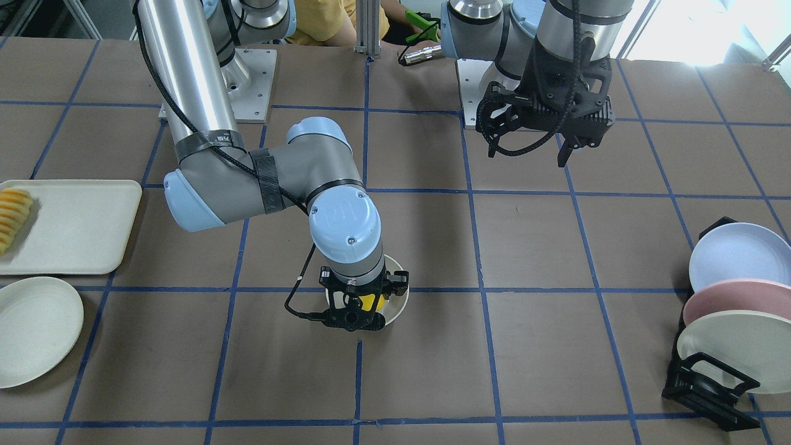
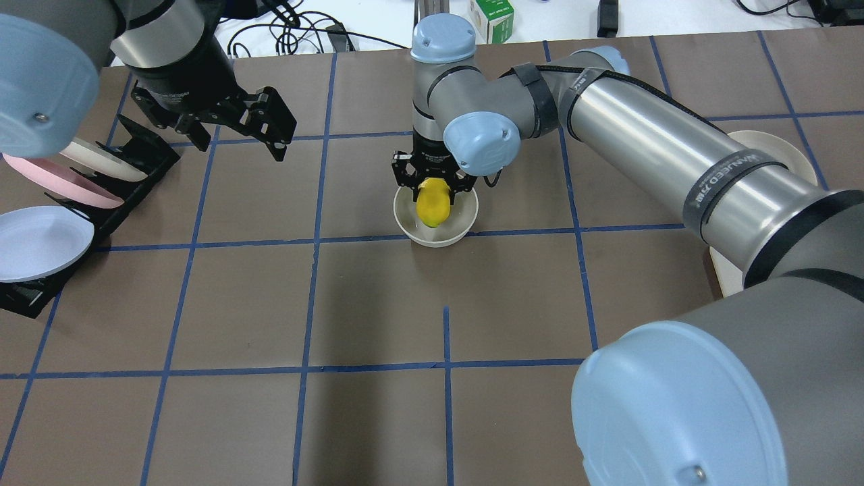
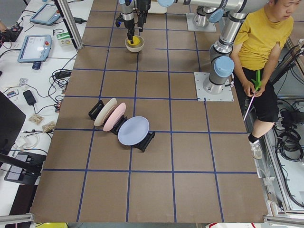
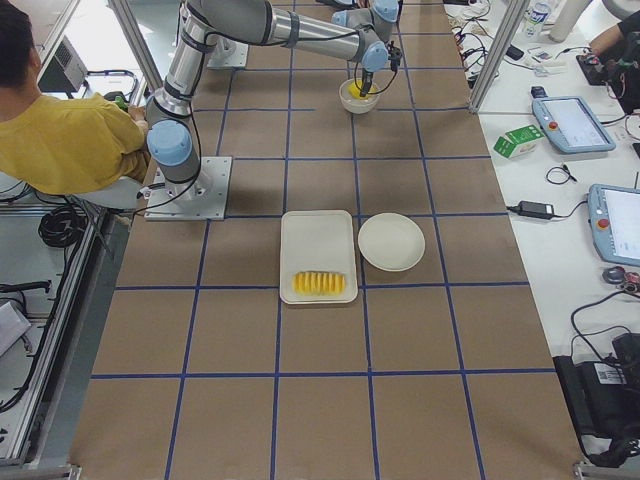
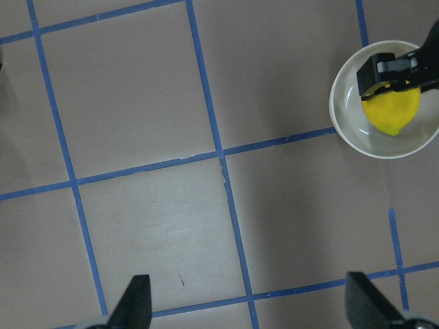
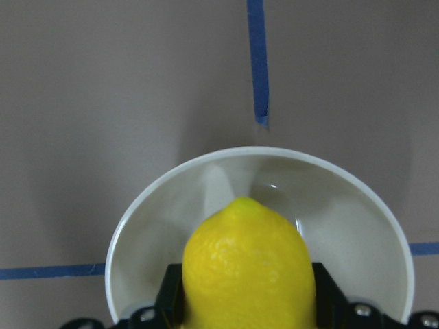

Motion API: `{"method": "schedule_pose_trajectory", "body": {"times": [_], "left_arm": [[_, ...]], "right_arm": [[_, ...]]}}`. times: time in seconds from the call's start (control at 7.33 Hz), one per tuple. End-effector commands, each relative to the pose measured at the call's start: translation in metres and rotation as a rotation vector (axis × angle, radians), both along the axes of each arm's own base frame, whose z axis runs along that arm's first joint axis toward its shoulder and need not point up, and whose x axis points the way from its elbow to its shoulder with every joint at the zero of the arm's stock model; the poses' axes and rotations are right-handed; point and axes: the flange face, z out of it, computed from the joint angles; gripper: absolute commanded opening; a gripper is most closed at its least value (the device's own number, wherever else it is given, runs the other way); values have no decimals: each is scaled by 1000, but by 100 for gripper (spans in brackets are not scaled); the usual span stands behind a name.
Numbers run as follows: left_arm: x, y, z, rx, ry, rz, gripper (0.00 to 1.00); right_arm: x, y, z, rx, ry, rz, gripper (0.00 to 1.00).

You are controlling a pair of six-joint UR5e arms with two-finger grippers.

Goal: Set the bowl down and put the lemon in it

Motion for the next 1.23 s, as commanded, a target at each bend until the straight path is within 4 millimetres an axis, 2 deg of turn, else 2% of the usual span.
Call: {"method": "schedule_pose_trajectory", "body": {"times": [0.0,0.14,0.27,0.41,0.55,0.68,0.82,0.95,1.09], "left_arm": [[24,-7,4,-3,11,73,100],[39,-9,2,15,45,105,100],[37,-3,-2,30,35,103,100],[37,-2,-2,30,36,101,100],[36,-1,-2,32,36,100,100],[36,-1,-2,30,36,98,100],[36,-2,-2,27,36,95,100],[36,-2,-2,29,37,95,100],[36,-2,-2,29,37,95,100]], "right_arm": [[-3,9,-19,29,12,0,55],[-3,9,-21,32,12,5,78],[-3,9,-21,32,14,-1,96],[-4,9,-17,28,15,1,100],[-4,8,-14,20,19,4,100],[-5,4,0,-1,13,6,100],[-13,-1,34,-39,3,-2,100],[-28,1,71,-26,11,-6,100],[-65,-8,99,-8,31,-17,100]]}}
